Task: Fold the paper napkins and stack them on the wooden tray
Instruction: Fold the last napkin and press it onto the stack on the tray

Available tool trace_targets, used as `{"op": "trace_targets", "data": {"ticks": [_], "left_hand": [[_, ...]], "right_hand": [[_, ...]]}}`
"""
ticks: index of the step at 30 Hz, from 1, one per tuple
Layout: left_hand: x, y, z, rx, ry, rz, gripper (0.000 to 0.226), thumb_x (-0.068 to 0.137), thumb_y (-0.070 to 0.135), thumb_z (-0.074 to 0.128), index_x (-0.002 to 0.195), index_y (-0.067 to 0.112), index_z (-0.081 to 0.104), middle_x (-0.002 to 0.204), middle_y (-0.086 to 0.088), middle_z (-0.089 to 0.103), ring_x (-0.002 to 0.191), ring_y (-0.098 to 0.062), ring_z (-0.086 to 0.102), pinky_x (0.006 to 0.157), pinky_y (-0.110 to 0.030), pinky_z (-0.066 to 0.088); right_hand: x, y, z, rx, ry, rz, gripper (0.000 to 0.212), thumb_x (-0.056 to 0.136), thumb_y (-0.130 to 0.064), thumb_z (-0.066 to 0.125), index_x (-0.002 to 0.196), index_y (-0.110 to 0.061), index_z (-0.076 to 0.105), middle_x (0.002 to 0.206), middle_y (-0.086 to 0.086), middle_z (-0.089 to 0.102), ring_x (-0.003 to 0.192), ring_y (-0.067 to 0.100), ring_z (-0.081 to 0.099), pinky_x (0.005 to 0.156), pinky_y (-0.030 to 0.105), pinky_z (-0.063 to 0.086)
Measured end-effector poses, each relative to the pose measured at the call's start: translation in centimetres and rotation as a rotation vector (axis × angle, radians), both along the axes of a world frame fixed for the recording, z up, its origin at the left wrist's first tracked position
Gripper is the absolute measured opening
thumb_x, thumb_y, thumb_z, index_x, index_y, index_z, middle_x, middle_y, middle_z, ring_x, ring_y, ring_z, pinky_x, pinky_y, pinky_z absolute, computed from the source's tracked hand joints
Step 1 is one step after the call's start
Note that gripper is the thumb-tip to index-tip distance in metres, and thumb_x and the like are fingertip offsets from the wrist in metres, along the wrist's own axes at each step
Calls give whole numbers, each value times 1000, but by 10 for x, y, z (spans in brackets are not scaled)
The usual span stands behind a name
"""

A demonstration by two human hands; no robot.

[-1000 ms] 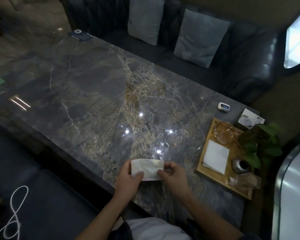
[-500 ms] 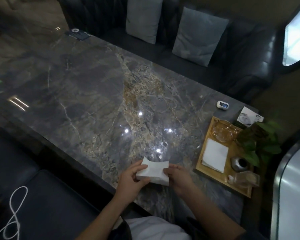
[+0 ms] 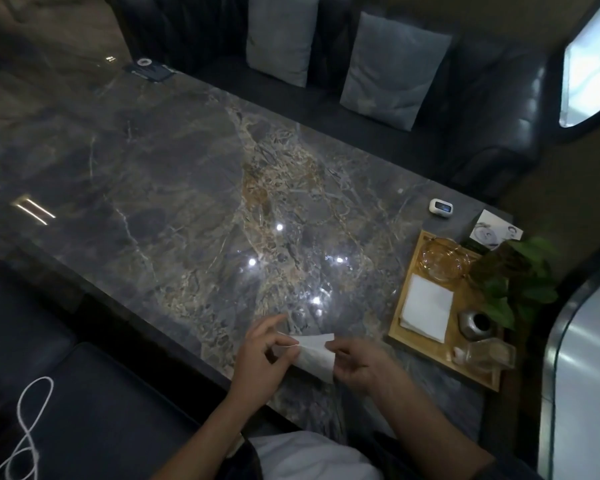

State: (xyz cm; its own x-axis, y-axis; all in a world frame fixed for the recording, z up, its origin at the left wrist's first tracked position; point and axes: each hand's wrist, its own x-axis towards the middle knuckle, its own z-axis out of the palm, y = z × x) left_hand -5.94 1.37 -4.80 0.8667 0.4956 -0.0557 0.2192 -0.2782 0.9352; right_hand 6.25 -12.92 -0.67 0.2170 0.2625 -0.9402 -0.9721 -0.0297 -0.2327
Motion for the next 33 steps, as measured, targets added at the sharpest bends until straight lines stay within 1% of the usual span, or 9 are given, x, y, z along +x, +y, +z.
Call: {"op": "trace_targets", "data": {"ticks": [2, 4, 8, 12, 18, 21, 27, 30, 33], "left_hand": [[1, 0, 1, -6, 9, -6, 5, 80, 25, 77, 78, 29, 74, 123, 16, 64, 124, -2, 51, 105, -32, 39], [2, -2, 3, -32, 25, 12, 2, 78, 29, 74, 76, 27, 73, 104, 21, 72, 108, 1, 62, 100, -36, 44], [4, -6, 9, -57, 60, 32, 4, 77, 23, 73, 73, 23, 72, 79, 17, 72, 73, -3, 67, 66, -21, 49], [5, -7, 11, -50, 64, 30, 9, 79, 18, 73, 73, 24, 71, 77, 15, 71, 70, -4, 66, 61, -14, 47], [6, -7, 12, -112, 90, 25, 7, 80, 21, 73, 79, 28, 73, 81, 15, 74, 76, -1, 68, 66, -15, 50], [7, -8, 13, -152, 123, 67, 17, 82, 19, 76, 87, 34, 70, 90, 20, 73, 84, 2, 67, 71, -13, 50], [9, -8, 13, -356, 103, 120, 43, 76, 16, 83, 112, 27, 63, 100, 3, 74, 90, -12, 71, 73, -27, 58], [9, -7, 10, -452, 78, 97, 67, 63, 26, 88, 123, 22, 58, 98, -4, 74, 90, -23, 72, 73, -37, 59], [10, -6, 8, -505, 48, 118, 74, 59, 27, 87, 126, 27, 55, 97, -12, 71, 89, -29, 71, 71, -39, 58]], "right_hand": [[-2, 1, -6, -112, -142, 69, 9, 87, 6, 54, 89, 5, 63, 78, 20, 63, 61, 28, 61, 42, 30, 53], [-2, 1, -12, -202, -345, 120, 9, 83, 4, 59, 86, -1, 64, 76, 17, 60, 60, 24, 58, 47, 30, 50], [-3, -2, -9, -319, -838, 287, 14, 80, -8, 71, 93, -7, 70, 86, 9, 71, 77, 20, 68, 60, 23, 52], [-7, -2, 0, -248, -1143, 477, 8, 84, -12, 69, 78, -14, 73, 70, -6, 69, 62, -4, 62, 57, 8, 46], [-9, -4, -3, -160, -1178, 636, 18, 80, -17, 75, 66, -28, 71, 65, -8, 70, 61, -5, 62, 58, 14, 48], [-9, -4, -4, -131, -1162, 628, 22, 78, -9, 75, 64, -25, 70, 65, -6, 70, 60, -2, 63, 59, 15, 50], [-7, -6, -6, -156, -1074, 536, 8, 81, 1, 69, 76, -5, 68, 70, 0, 66, 57, -6, 59, 57, 9, 47], [-5, -10, -6, -173, -1048, 481, 14, 84, 6, 61, 79, -4, 69, 74, 1, 66, 62, -3, 60, 58, 10, 49], [-5, -13, -3, -147, -1004, 494, 25, 85, 12, 52, 83, -2, 73, 76, -1, 68, 63, -1, 63, 57, 12, 50]]}}
